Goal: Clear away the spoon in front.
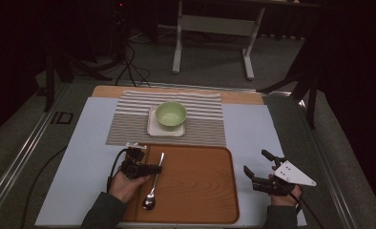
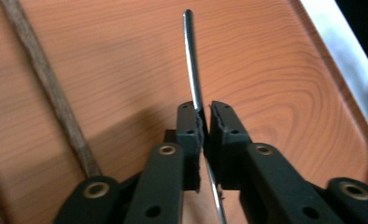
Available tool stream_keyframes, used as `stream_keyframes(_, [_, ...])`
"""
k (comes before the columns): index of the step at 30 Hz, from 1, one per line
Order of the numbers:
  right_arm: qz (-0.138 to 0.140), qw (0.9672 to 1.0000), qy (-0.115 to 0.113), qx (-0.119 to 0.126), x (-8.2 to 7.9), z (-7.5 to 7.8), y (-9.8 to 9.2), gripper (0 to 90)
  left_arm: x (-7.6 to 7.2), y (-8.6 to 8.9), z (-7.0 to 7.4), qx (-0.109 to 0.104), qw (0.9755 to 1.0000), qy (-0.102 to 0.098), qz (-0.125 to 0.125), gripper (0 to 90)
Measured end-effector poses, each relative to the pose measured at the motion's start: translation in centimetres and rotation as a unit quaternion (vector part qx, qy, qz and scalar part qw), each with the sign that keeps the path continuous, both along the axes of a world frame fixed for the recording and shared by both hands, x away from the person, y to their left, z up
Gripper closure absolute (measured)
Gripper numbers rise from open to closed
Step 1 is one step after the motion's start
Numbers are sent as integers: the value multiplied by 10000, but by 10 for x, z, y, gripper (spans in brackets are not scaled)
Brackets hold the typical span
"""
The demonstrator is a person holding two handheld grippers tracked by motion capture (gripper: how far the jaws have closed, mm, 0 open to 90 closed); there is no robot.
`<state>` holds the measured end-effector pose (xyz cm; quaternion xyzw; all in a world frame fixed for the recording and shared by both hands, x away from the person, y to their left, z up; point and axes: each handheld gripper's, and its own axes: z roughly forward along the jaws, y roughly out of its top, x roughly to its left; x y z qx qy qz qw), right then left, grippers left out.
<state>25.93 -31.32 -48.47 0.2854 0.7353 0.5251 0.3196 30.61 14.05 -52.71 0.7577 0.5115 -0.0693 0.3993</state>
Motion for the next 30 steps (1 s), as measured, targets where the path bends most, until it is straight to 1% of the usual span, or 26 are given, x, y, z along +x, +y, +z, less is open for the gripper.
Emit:
stream_keyframes(4, [17,10000,-7,-17,0,0,1,141,0,2,0,88,9999,-56,121,731])
stream_keyframes(9, [21,10000,-4,-12,0,0,1,141,-1,5,1,322,9991,-130,245,673])
stream_keyframes(10, [20,10000,-4,-12,0,0,1,141,-1,6,1,320,9991,-139,262,656])
stream_keyframes(13, [26,10000,0,-25,0,0,1,140,0,6,3,488,9979,-259,334,606])
stream_keyframes(15, [34,10000,4,-33,0,0,1,140,1,7,4,472,9978,-317,343,572])
stream_keyframes(17, [36,10000,0,-35,0,0,1,141,2,7,5,512,9972,-402,366,550])
stream_keyframes(20, [26,10000,12,-36,0,0,1,141,7,8,6,514,9969,-459,372,533])
stream_keyframes(22, [21,10000,13,-39,0,0,1,140,13,8,7,506,9966,-521,390,532])
stream_keyframes(24, [13,10000,7,-37,0,0,1,141,19,8,9,402,9969,-549,386,531])
stream_keyframes(26, [5,10000,5,-37,0,0,1,140,26,7,11,347,9970,-543,437,529])
stream_keyframes(28, [0,10000,6,-25,0,0,0,141,32,5,13,320,9968,-561,474,529])
stream_keyframes(30, [-8,10000,11,-24,0,0,-1,140,37,5,15,373,9960,-603,539,529])
